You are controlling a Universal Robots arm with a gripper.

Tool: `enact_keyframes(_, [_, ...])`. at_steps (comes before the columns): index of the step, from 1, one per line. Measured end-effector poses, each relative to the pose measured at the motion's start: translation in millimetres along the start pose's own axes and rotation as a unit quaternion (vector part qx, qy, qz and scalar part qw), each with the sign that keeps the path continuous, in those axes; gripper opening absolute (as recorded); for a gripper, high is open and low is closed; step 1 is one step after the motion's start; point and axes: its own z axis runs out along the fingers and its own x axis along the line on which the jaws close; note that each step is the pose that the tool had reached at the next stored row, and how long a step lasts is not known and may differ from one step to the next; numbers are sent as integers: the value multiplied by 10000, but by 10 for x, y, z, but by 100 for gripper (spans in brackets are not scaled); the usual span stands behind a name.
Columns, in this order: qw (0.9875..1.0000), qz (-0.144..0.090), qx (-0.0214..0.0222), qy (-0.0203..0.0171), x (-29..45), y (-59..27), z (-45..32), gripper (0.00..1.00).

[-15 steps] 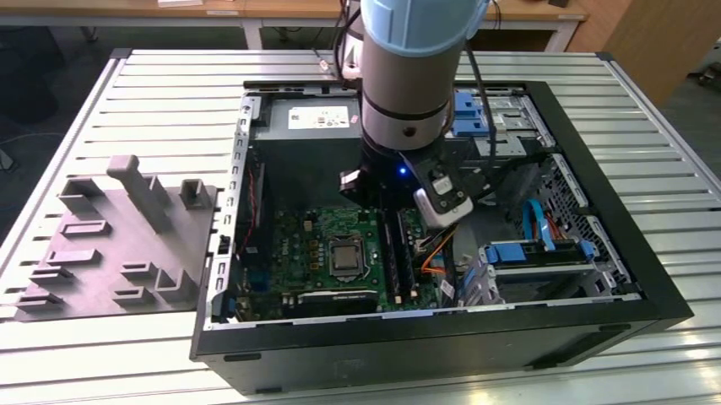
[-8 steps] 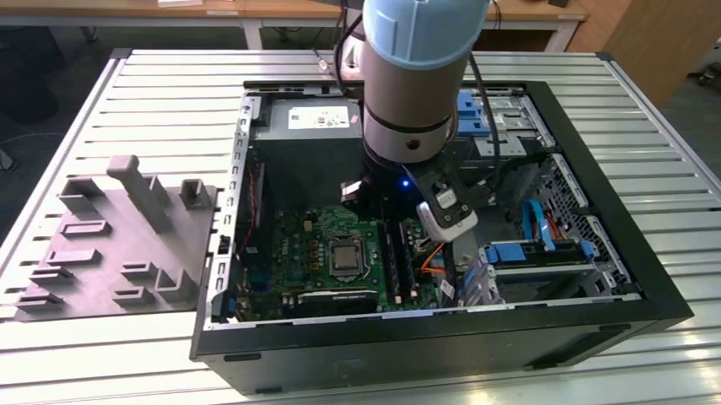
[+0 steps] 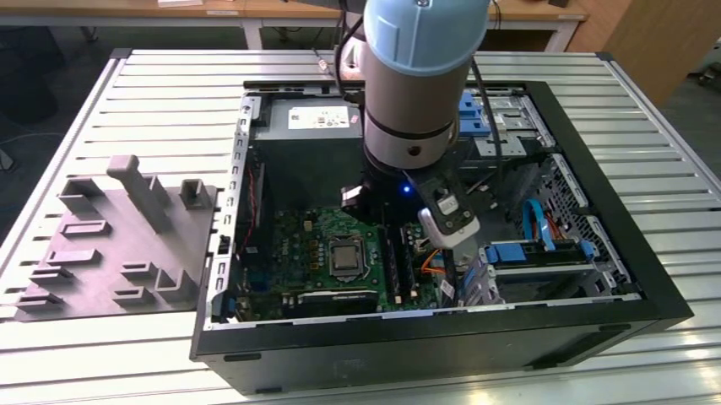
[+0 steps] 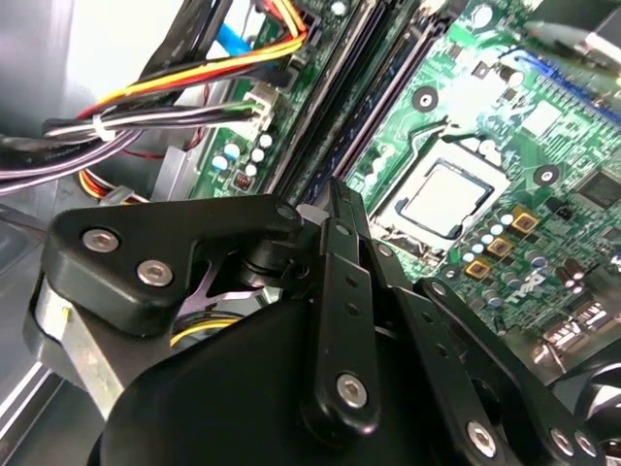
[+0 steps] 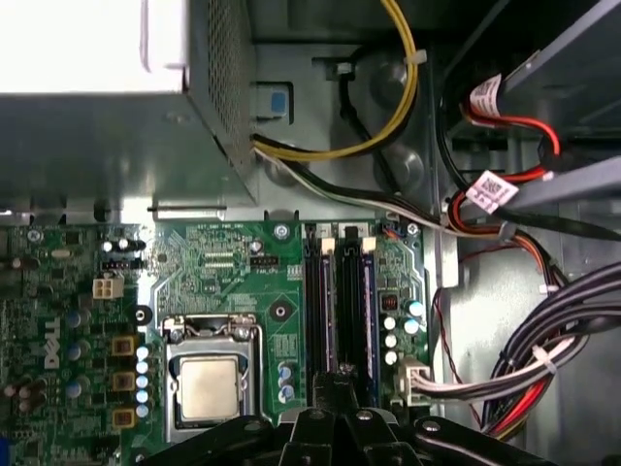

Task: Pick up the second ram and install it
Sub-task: 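Press down the second ram until it locks into place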

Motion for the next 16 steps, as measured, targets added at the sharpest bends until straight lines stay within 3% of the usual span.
enact_keyframes(11, [10000, 8, 5, 1, -7, -168, -13, 10])
enact_keyframes(14, [10000, 20, 36, -1, -8, -175, -8, 10])
enact_keyframes(16, [10000, 28, 89, -4, -9, -177, -5, 10])
